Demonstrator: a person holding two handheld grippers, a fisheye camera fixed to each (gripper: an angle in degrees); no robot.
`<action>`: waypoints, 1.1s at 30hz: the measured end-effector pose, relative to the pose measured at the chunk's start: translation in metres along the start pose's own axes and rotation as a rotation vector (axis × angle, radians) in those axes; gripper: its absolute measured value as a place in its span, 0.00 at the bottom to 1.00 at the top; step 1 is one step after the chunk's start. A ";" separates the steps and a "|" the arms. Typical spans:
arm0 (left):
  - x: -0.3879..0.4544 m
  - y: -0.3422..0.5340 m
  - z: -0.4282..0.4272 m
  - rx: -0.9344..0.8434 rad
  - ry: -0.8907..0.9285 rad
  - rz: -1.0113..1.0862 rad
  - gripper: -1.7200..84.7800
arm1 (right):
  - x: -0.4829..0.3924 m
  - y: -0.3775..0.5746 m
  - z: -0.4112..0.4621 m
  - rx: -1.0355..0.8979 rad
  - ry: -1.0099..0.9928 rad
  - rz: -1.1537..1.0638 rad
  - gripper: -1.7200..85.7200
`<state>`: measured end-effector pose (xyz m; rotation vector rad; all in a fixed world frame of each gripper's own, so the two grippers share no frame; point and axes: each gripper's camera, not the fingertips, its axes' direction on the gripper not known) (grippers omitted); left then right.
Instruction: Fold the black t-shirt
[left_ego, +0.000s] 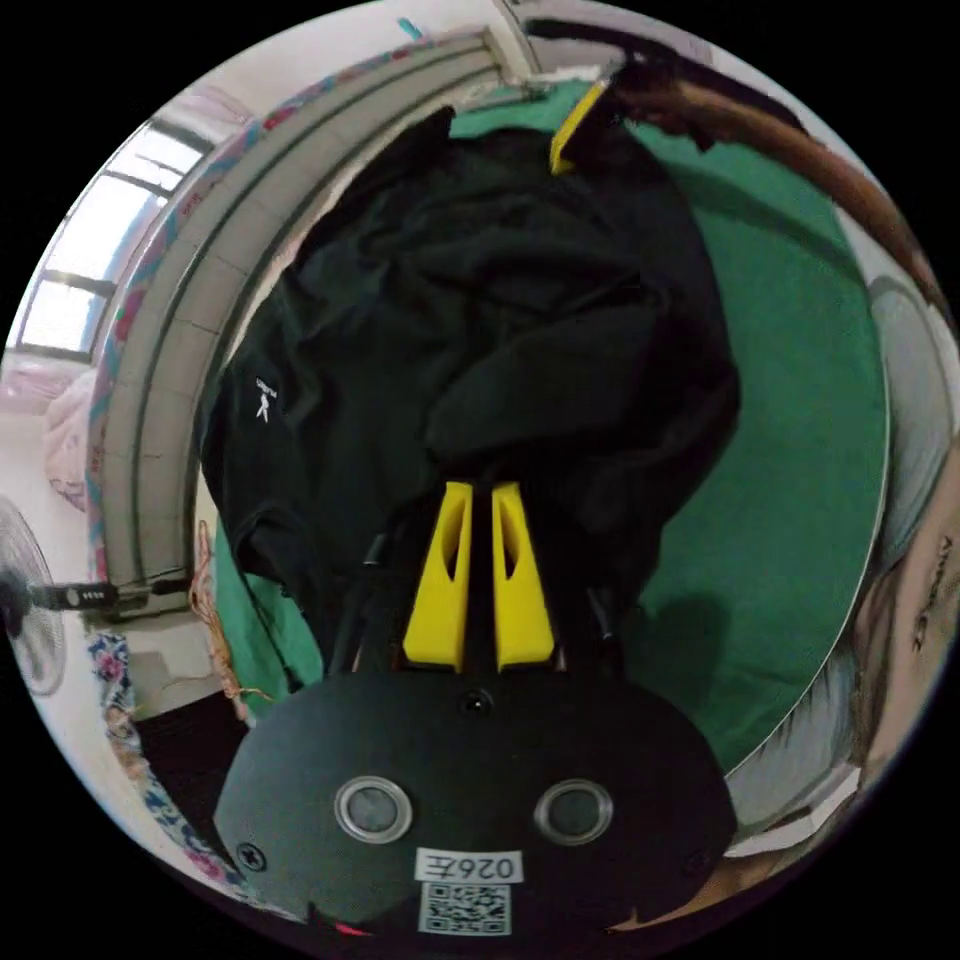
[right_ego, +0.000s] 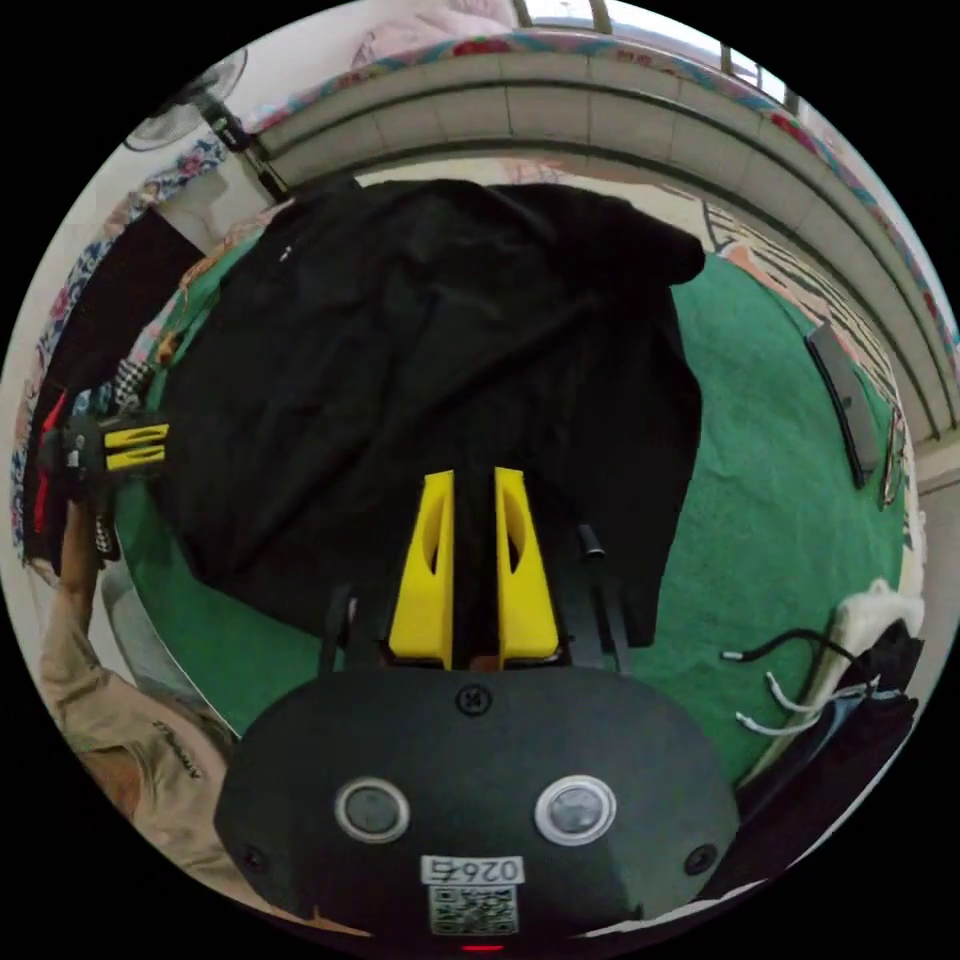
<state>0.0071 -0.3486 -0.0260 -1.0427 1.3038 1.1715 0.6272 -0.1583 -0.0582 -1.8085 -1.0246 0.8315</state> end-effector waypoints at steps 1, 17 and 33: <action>0.011 0.006 -0.004 0.015 -0.036 0.028 0.04 | -0.007 0.010 -0.007 0.021 0.016 -0.031 0.03; 0.017 0.264 -0.019 0.561 0.646 -0.525 0.09 | 0.000 0.234 -0.060 0.245 -0.167 0.090 0.14; 0.073 0.297 0.005 0.418 0.807 -0.363 0.03 | -0.028 0.354 -0.036 0.203 -0.374 0.328 0.01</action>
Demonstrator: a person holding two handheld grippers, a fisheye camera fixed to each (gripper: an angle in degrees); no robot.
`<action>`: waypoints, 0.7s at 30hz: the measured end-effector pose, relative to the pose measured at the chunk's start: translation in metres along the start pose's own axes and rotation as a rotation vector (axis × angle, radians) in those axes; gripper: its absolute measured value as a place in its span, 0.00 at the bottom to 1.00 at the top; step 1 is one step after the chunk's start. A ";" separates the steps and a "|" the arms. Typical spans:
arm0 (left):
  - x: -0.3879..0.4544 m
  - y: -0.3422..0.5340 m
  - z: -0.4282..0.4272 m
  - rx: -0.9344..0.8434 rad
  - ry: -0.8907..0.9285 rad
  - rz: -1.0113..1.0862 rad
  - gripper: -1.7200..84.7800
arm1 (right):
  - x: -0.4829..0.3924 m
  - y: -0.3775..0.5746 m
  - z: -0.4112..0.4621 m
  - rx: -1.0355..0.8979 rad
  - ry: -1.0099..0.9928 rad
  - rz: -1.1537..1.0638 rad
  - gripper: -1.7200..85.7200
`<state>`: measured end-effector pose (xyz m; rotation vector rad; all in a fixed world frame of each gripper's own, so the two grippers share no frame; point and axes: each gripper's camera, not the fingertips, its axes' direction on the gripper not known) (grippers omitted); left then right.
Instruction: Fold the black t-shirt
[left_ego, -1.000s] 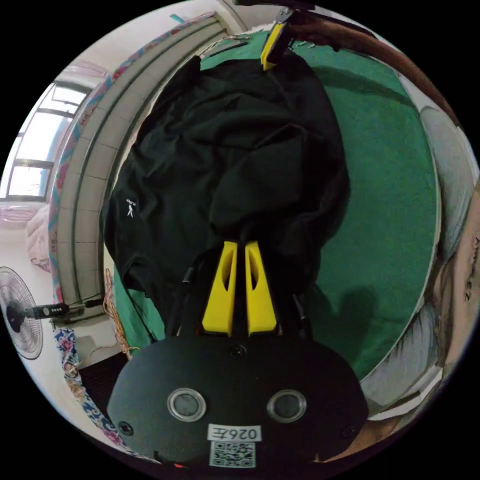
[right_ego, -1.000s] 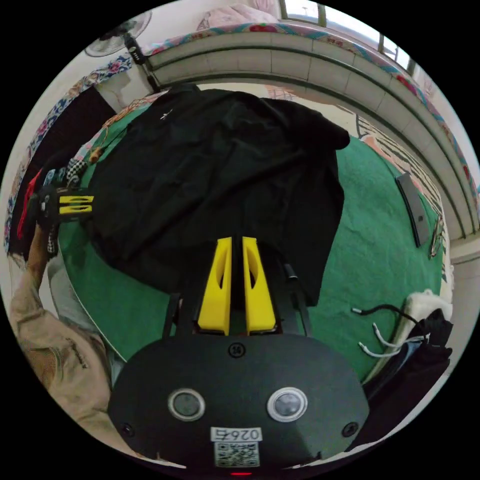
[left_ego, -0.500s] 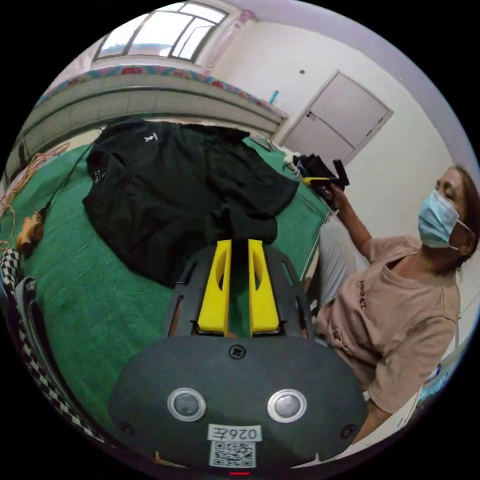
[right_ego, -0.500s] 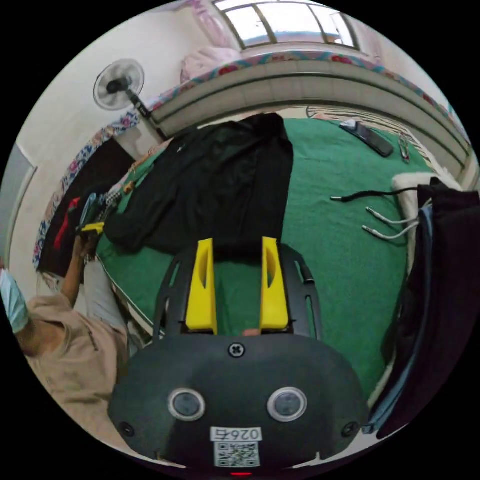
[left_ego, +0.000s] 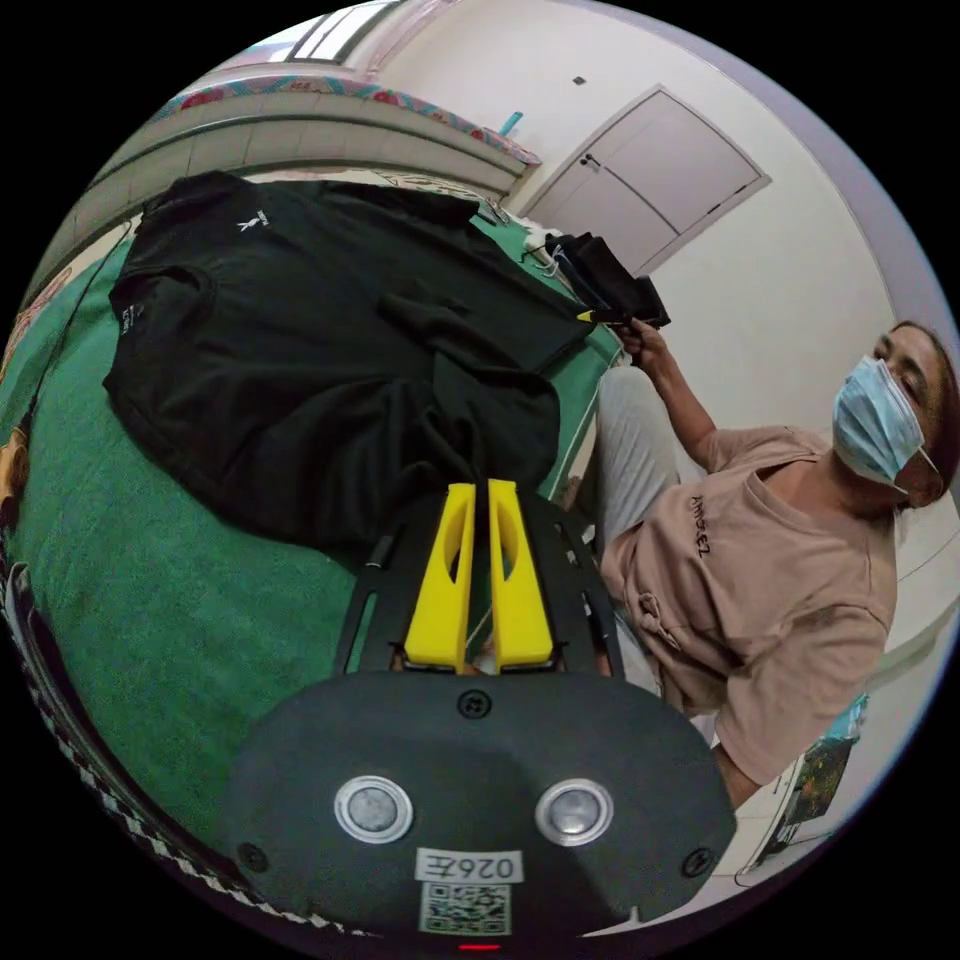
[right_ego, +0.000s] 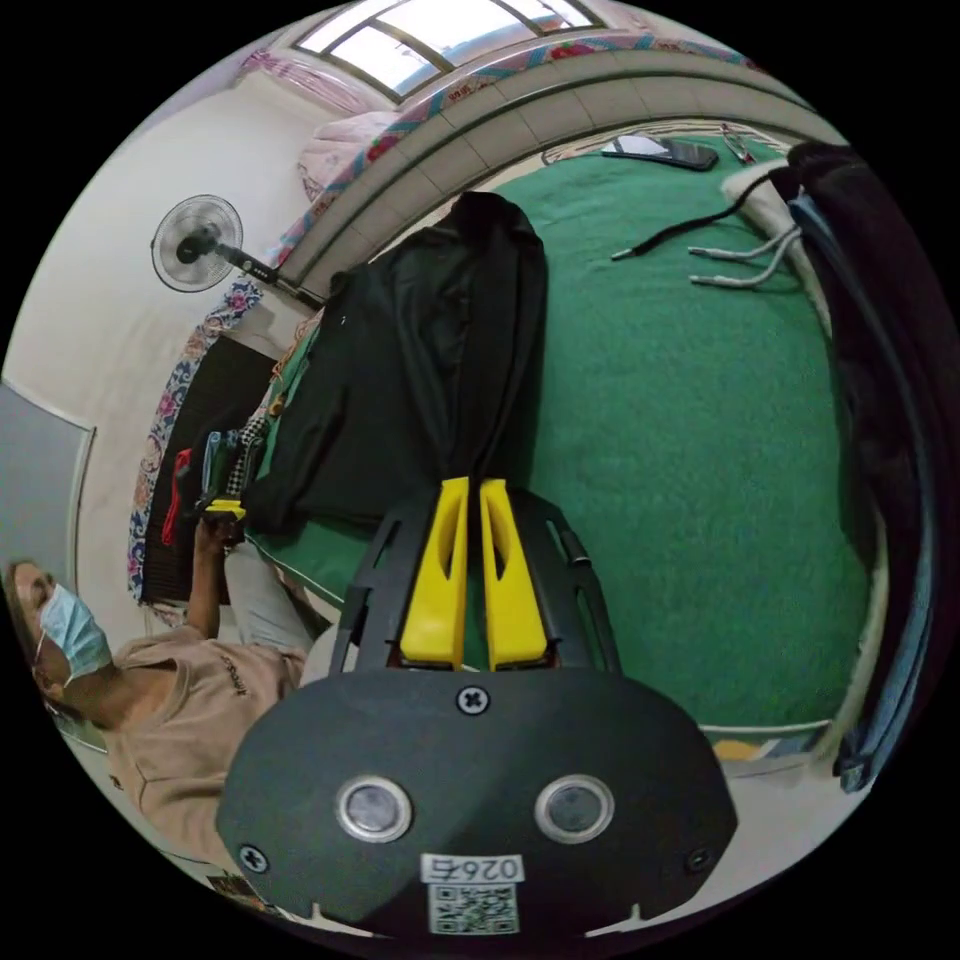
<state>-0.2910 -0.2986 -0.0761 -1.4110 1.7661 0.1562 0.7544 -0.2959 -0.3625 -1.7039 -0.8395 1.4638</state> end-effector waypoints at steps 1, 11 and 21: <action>0.006 0.004 0.002 -0.029 0.018 0.018 0.03 | 0.000 0.014 0.001 -0.023 0.016 0.019 0.01; 0.070 0.077 -0.007 -0.065 -0.086 0.011 0.01 | -0.155 0.069 -0.025 0.157 0.179 -0.179 0.07; 0.159 0.157 -0.016 0.486 -0.486 0.115 0.27 | -0.404 0.060 0.182 -0.248 0.175 -0.567 0.15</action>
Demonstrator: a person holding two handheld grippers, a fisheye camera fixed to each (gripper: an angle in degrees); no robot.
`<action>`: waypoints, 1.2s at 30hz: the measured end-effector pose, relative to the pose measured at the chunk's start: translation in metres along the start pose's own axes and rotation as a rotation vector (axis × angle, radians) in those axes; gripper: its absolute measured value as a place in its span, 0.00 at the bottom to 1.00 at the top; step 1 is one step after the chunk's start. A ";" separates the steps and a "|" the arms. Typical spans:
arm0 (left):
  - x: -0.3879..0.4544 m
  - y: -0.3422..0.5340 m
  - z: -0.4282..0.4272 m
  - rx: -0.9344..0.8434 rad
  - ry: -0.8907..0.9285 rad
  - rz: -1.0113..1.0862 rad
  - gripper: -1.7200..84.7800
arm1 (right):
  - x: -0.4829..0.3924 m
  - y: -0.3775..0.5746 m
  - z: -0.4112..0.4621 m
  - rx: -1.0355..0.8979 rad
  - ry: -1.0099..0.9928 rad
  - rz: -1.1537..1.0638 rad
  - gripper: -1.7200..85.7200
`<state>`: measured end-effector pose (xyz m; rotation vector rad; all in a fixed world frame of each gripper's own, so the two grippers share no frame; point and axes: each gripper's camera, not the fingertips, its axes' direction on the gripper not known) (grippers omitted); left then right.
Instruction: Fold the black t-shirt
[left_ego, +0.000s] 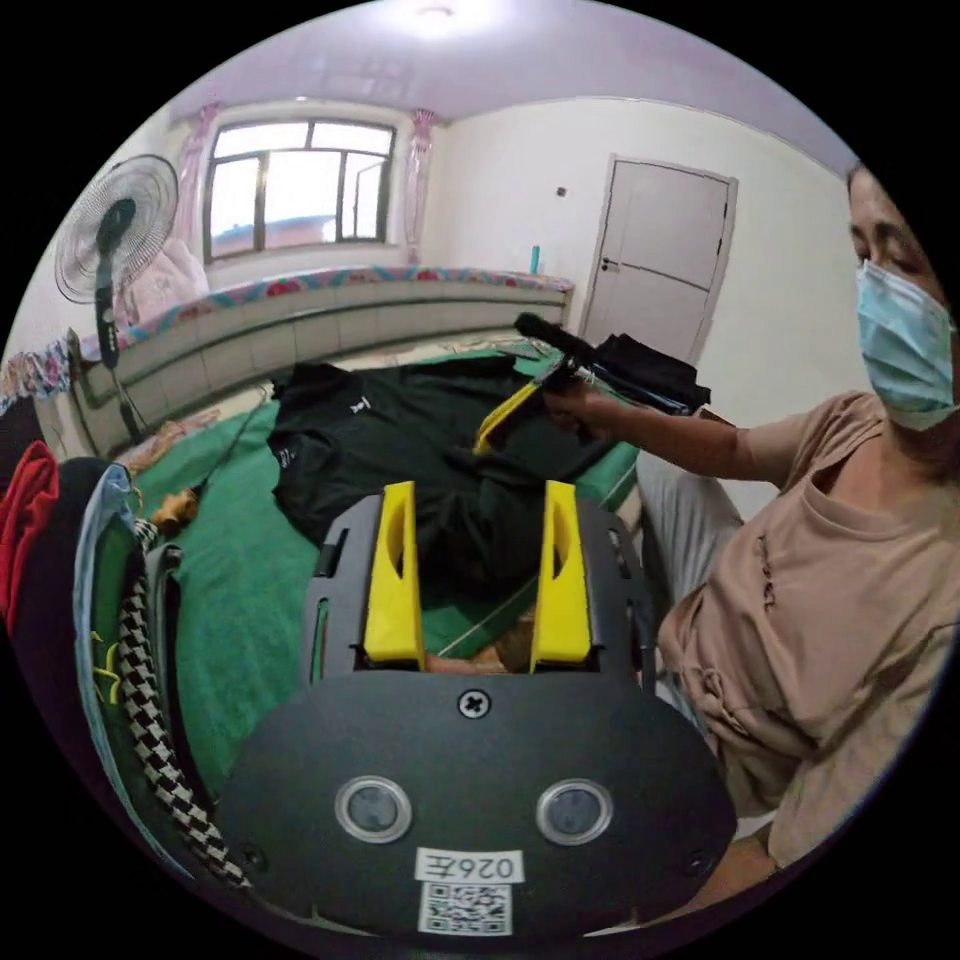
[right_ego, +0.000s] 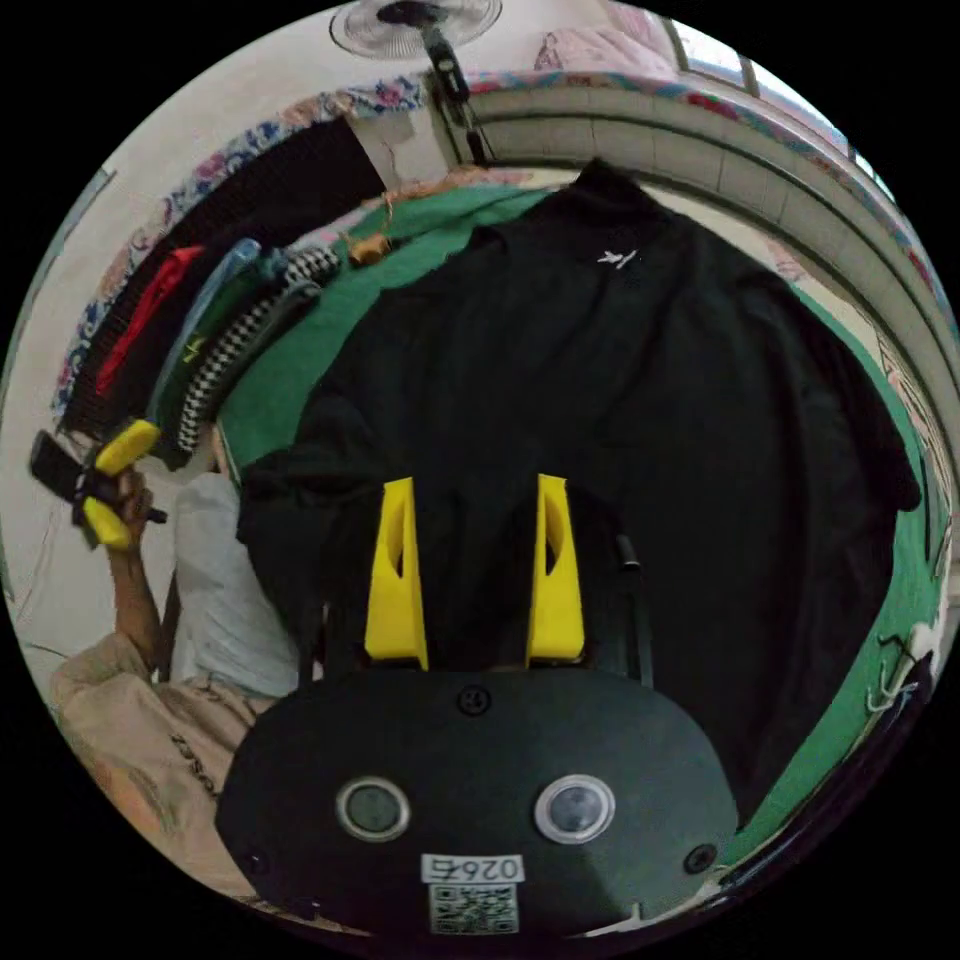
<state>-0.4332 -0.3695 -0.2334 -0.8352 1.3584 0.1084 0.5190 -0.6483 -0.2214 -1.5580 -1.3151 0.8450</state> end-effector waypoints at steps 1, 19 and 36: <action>0.009 0.004 0.003 0.003 -0.013 0.016 0.27 | -0.015 -0.009 0.029 -0.128 0.063 -0.013 0.13; 0.121 0.040 0.046 -0.272 -0.171 0.436 0.31 | -0.233 0.423 -0.260 1.061 0.080 -0.158 0.03; 0.075 -0.022 0.108 -0.427 0.156 0.579 0.33 | -0.309 0.522 -0.265 1.038 -0.262 -0.530 0.04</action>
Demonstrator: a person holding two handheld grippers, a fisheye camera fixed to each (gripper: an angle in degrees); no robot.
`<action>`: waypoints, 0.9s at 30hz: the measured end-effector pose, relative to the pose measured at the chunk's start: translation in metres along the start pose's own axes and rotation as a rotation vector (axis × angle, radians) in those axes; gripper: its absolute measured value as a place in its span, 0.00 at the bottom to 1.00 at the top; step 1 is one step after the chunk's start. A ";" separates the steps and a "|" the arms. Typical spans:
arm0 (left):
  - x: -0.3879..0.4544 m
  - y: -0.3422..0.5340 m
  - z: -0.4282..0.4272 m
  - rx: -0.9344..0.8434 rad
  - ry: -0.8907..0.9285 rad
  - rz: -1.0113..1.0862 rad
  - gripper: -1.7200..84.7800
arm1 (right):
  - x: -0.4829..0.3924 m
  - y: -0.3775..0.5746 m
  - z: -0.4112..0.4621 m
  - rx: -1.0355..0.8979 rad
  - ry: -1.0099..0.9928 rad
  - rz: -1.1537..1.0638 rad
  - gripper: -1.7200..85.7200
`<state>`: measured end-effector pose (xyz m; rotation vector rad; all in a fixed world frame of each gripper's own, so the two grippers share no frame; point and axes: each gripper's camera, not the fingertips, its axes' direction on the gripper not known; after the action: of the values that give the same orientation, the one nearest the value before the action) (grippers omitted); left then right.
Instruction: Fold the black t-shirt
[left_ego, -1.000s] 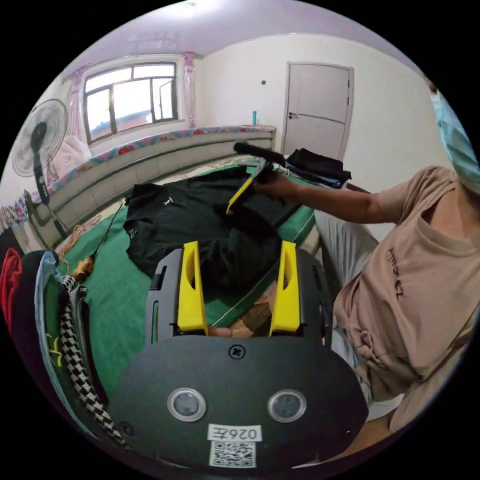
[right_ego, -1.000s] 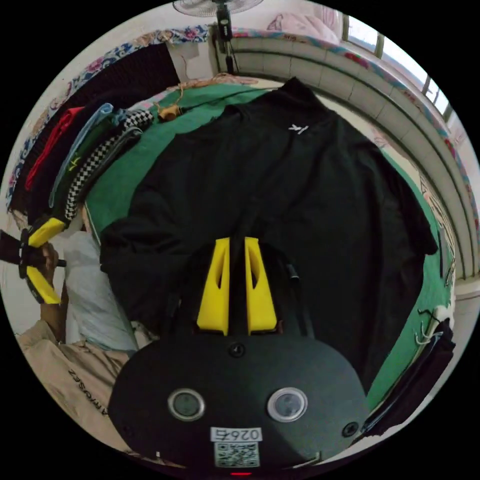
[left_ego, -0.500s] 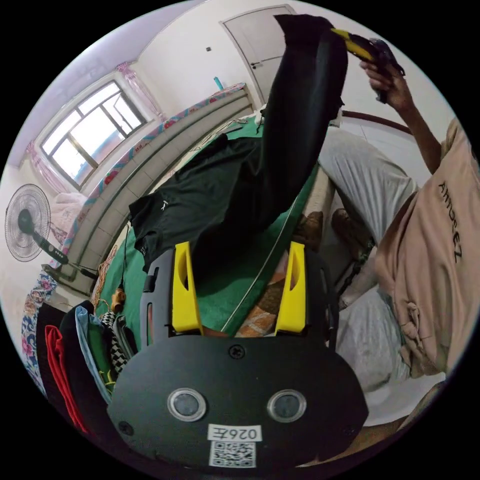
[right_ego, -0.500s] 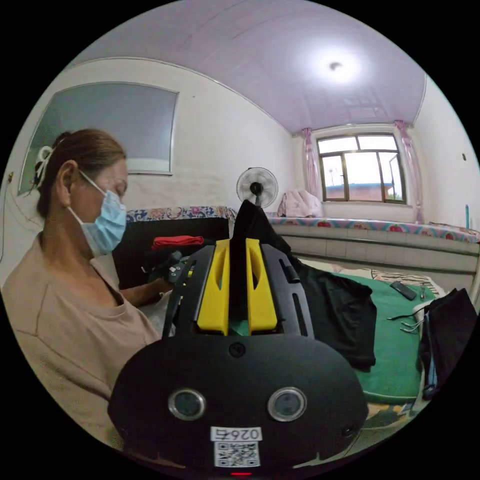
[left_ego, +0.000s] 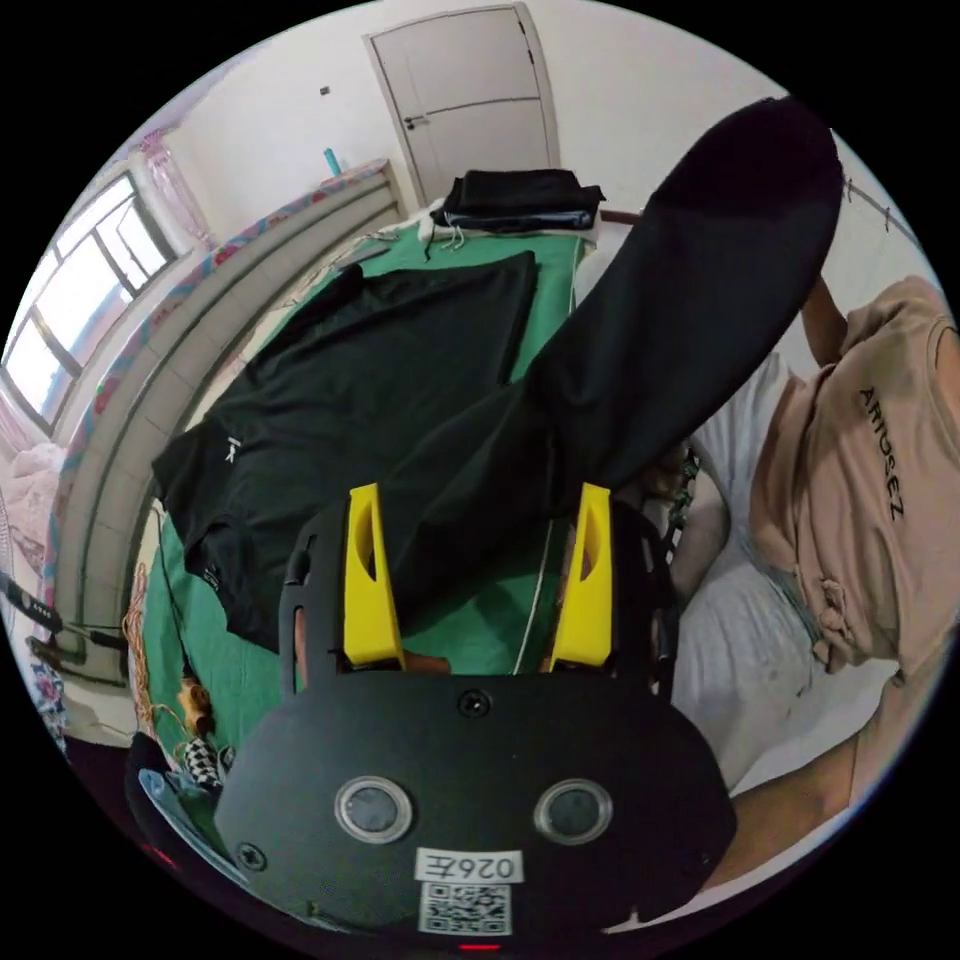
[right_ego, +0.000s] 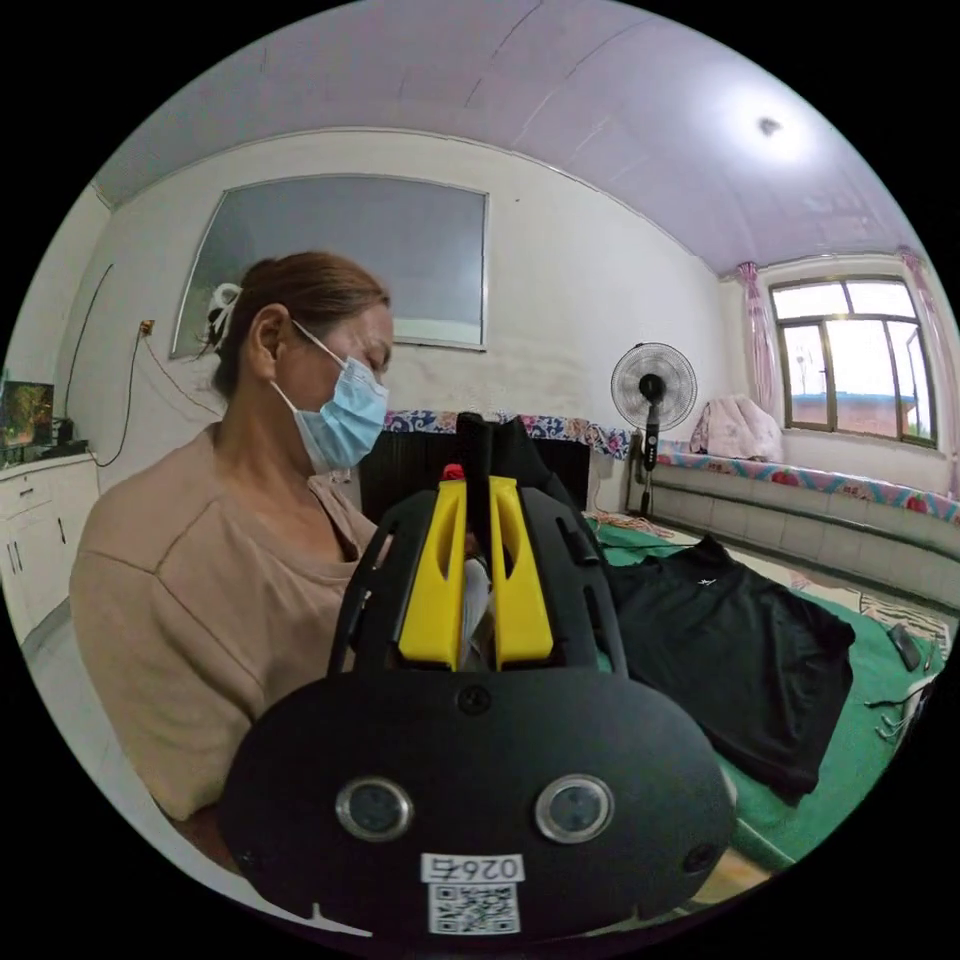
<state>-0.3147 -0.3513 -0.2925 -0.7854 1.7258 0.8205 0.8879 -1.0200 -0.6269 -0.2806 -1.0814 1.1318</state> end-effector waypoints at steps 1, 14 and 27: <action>-0.012 -0.005 0.015 -0.073 0.040 0.009 0.33 | 0.004 0.002 -0.003 0.021 -0.010 0.012 0.04; -0.063 0.065 -0.038 0.098 0.054 -0.066 0.03 | 0.098 0.025 -0.011 0.177 -0.001 0.103 0.05; -0.185 0.120 -0.024 0.080 0.469 -0.415 0.01 | 0.503 0.017 0.211 -0.371 0.502 0.531 0.08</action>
<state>-0.3770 -0.2821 -0.0913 -1.3015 1.8859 0.2935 0.7137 -0.6599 -0.2558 -1.1348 -0.7714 1.2219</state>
